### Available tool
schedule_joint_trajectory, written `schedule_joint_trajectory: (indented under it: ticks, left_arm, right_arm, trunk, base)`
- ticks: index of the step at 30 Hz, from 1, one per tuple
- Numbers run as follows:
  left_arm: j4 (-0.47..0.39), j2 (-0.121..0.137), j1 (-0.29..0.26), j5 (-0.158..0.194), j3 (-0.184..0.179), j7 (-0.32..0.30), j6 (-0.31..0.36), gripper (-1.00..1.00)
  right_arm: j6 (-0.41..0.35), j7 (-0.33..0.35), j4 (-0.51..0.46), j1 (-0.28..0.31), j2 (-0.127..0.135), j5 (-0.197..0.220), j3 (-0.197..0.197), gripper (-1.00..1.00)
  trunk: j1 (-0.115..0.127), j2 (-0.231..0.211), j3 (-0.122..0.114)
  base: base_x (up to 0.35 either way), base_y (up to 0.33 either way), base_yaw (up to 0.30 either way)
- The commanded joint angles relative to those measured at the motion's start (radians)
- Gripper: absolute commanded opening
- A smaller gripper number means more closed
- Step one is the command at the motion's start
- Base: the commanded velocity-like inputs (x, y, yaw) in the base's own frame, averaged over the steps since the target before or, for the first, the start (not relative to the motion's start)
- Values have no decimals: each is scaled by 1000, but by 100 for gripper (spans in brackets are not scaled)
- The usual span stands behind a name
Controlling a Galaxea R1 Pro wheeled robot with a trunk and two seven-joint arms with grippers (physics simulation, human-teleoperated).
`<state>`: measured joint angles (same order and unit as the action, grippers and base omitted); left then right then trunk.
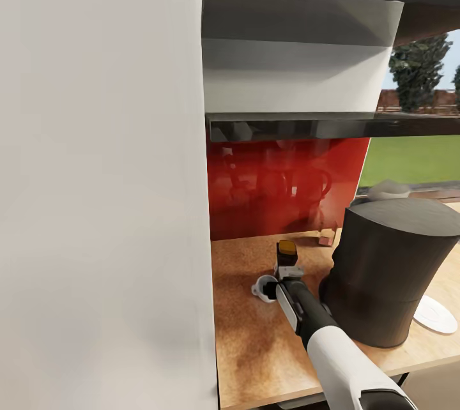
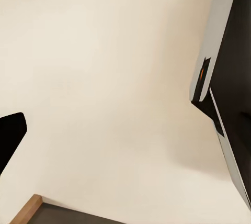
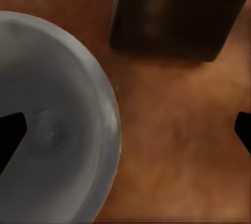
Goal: Set up a coffee station on the kitchen countertop: keep the coffee maker on the countertop, move the bottle of coffee from the kitchen shelf to the counter next to the coffee maker, place a paper coffee filter on top of the coffee maker, put the saucer next to the coffee maker with the coffee cup on the saucer, and place the electric kettle next to the coffee maker.
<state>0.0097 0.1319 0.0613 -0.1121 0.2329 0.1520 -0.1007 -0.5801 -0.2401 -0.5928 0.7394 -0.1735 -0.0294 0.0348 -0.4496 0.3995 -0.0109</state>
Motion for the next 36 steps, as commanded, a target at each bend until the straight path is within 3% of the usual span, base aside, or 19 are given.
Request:
schedule_joint_trajectory:
  ticks: [1,10,11,36]
  left_arm:
    - [1,0,0,-11,8,3,-4,100]
    - [2,0,0,-11,8,3,-4,100]
    - [2,0,0,-11,8,3,-4,100]
    - [2,2,0,-11,8,3,-4,100]
  right_arm:
    - [-4,-1,3,0,-1,-3,4,100]
    - [-4,-1,5,0,-1,-4,4,100]
    - [-4,-1,5,0,-1,-4,4,-100]
    - [-4,-1,1,0,-1,-3,5,-100]
  trunk:
    - [0,1,0]
    - [0,1,0]
    - [0,1,0]
    - [0,1,0]
  base:
    - [0,0,0]
    - [0,0,0]
    - [0,0,0]
    - [0,0,0]
